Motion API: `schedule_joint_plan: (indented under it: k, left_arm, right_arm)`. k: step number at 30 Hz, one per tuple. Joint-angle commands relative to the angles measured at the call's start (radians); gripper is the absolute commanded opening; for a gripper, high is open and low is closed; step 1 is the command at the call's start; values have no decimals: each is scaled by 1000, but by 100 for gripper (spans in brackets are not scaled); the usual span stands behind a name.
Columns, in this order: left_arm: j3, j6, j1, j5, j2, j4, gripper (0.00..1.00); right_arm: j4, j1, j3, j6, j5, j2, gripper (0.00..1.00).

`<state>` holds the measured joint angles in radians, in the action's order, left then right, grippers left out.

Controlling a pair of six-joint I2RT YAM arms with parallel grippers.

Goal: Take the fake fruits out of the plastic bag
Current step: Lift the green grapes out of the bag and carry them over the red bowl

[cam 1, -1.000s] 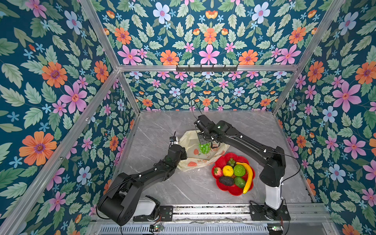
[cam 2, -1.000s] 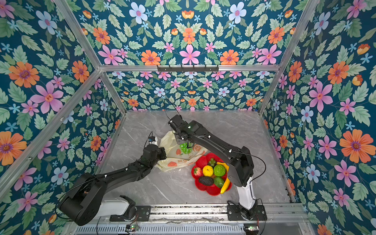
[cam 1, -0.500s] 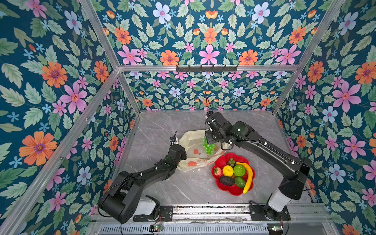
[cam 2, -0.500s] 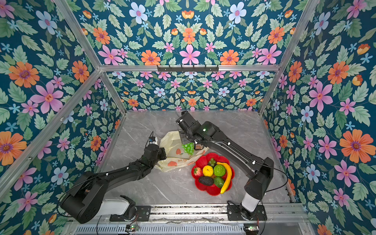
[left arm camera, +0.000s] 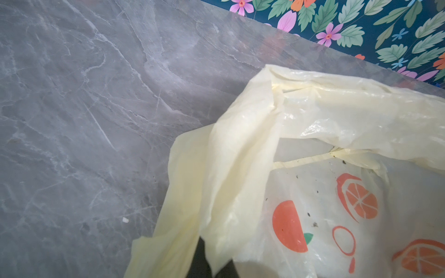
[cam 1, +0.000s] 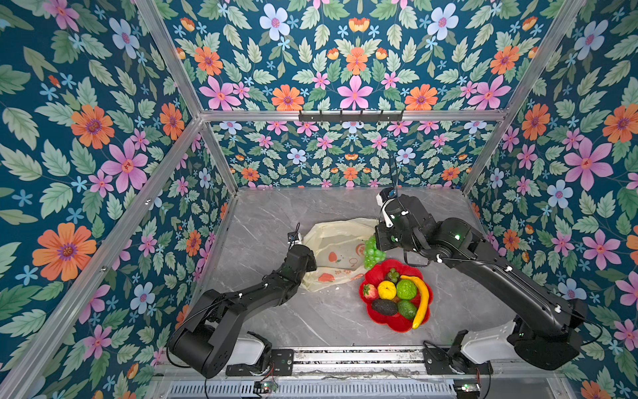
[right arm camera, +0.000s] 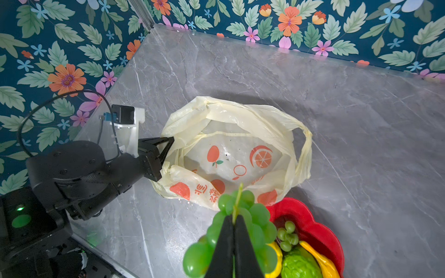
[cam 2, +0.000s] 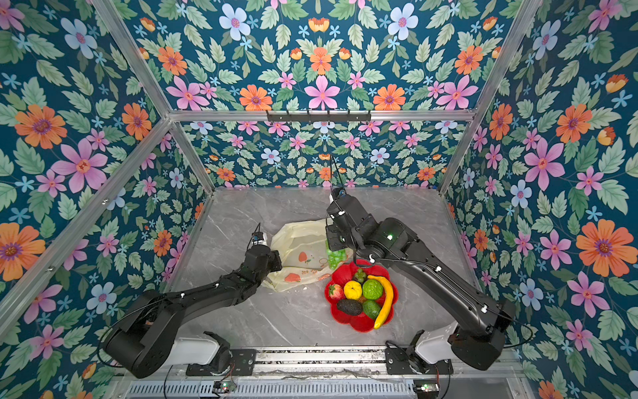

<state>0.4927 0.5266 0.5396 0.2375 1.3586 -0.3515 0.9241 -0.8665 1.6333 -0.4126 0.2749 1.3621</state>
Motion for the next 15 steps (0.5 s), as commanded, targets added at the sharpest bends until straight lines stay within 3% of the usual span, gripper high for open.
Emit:
schedule_joint_plan:
  k: [1,15]
  left_arm:
    - [6,-6,-1,23,-9,5,0]
    - [3,-8,-3,45,-23,16,0]
  right_arm:
    - [14,0,-50,-37,16,-44,0]
    - [-58,0,-278,-126,-55,-107,0]
